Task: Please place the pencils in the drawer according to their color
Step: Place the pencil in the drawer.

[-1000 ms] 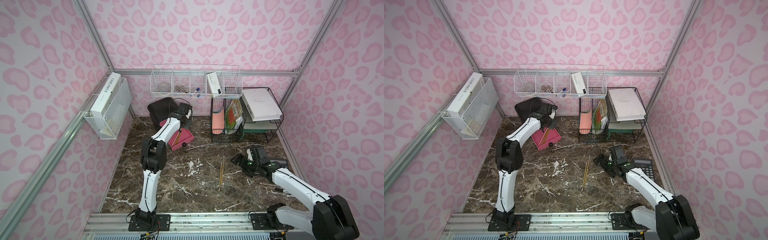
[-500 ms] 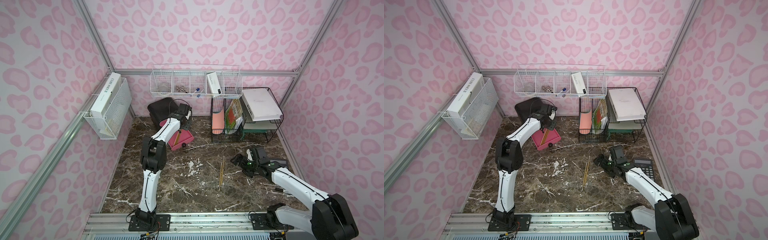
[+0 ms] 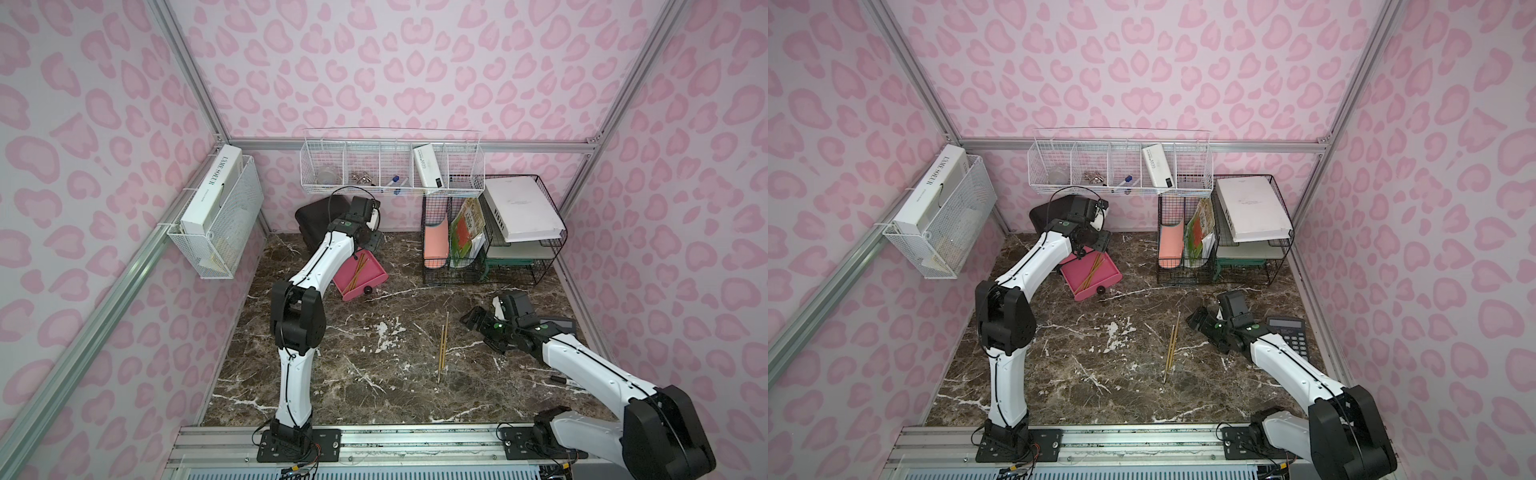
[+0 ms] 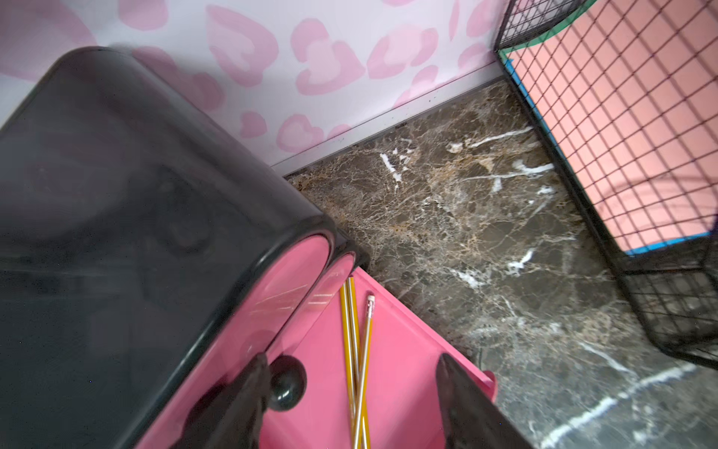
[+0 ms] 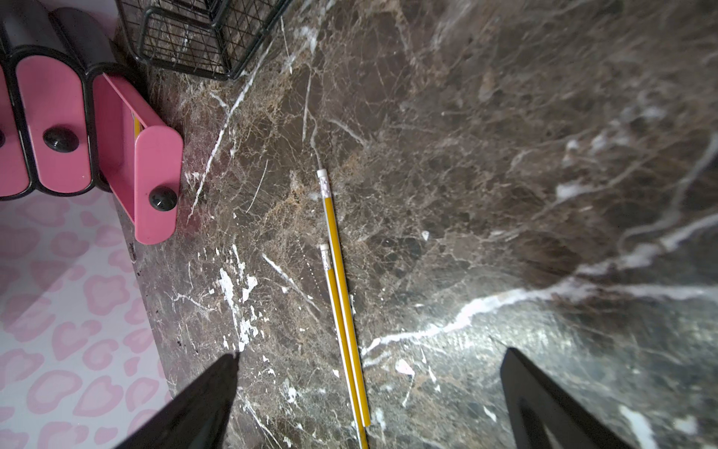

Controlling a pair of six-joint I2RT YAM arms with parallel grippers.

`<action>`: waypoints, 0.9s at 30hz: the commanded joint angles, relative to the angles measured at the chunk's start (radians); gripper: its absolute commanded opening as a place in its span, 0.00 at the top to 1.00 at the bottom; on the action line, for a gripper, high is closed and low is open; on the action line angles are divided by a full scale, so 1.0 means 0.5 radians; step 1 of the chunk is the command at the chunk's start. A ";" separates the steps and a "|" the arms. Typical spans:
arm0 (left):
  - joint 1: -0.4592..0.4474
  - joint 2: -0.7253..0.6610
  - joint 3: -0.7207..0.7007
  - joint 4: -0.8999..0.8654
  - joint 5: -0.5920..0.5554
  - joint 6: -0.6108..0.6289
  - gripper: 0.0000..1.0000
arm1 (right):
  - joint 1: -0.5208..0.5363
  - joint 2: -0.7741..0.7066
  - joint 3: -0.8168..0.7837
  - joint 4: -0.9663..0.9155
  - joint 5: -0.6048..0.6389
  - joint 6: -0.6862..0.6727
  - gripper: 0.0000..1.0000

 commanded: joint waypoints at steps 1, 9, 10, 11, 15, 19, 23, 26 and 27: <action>-0.020 -0.103 -0.100 0.042 0.119 -0.118 0.28 | 0.004 0.017 -0.004 0.043 0.004 -0.026 0.03; -0.043 -0.222 -0.425 -0.004 0.117 -0.262 0.25 | -0.001 0.031 -0.054 0.095 -0.011 -0.038 0.03; -0.045 -0.225 -0.468 -0.006 0.112 -0.281 0.24 | -0.002 0.029 -0.055 0.094 -0.011 -0.042 0.03; -0.045 -0.223 -0.501 -0.010 0.101 -0.305 0.24 | -0.003 0.031 -0.058 0.093 -0.012 -0.045 0.03; -0.044 -0.169 -0.517 -0.137 0.065 -0.395 0.23 | -0.013 0.027 -0.071 0.093 -0.023 -0.063 0.02; -0.043 -0.113 -0.510 -0.235 0.042 -0.438 0.23 | -0.029 0.018 -0.092 0.097 -0.036 -0.073 0.02; -0.044 -0.069 -0.533 -0.243 0.007 -0.447 0.22 | -0.048 0.015 -0.103 0.100 -0.048 -0.082 0.02; -0.044 -0.008 -0.529 -0.260 -0.020 -0.460 0.22 | -0.054 0.006 -0.103 0.099 -0.052 -0.088 0.02; -0.046 0.013 -0.529 -0.265 -0.023 -0.459 0.22 | -0.059 0.006 -0.103 0.094 -0.053 -0.088 0.02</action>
